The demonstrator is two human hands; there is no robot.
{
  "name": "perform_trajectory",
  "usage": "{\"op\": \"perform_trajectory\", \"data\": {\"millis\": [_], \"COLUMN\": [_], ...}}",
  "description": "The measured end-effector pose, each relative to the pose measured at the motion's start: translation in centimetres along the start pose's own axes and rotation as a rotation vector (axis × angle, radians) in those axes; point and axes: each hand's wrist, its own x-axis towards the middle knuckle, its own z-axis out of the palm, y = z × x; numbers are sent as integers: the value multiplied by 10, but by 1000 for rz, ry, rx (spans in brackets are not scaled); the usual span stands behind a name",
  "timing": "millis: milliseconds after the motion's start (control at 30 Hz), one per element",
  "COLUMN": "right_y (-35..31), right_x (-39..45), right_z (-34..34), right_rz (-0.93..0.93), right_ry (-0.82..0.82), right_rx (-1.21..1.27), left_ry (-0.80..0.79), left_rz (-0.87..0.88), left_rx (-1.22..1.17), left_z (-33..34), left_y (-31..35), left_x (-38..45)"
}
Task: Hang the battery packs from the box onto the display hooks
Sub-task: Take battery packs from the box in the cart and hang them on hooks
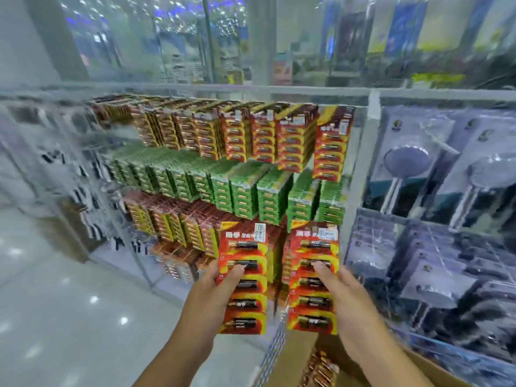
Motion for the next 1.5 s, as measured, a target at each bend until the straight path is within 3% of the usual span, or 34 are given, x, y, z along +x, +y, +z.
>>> {"op": "perform_trajectory", "data": {"millis": [267,467,700,1500], "right_y": [-22,-21,-29,-68], "right_x": [-3,20,53,284], "right_z": [135,252,373,500], "right_rz": [-100,-166,-226,-244], "right_ry": [-99,-71,-55,53], "right_rx": [-60,-47,4,-11], "left_ry": [118,66,-28,-70], "left_rz": [145,226,167,78], "left_rx": [-49,-13,-59,-112], "left_z": [-109,-203,-291,-345], "left_y": [77,126,175,228], "left_x": [13,63,129,390]}}
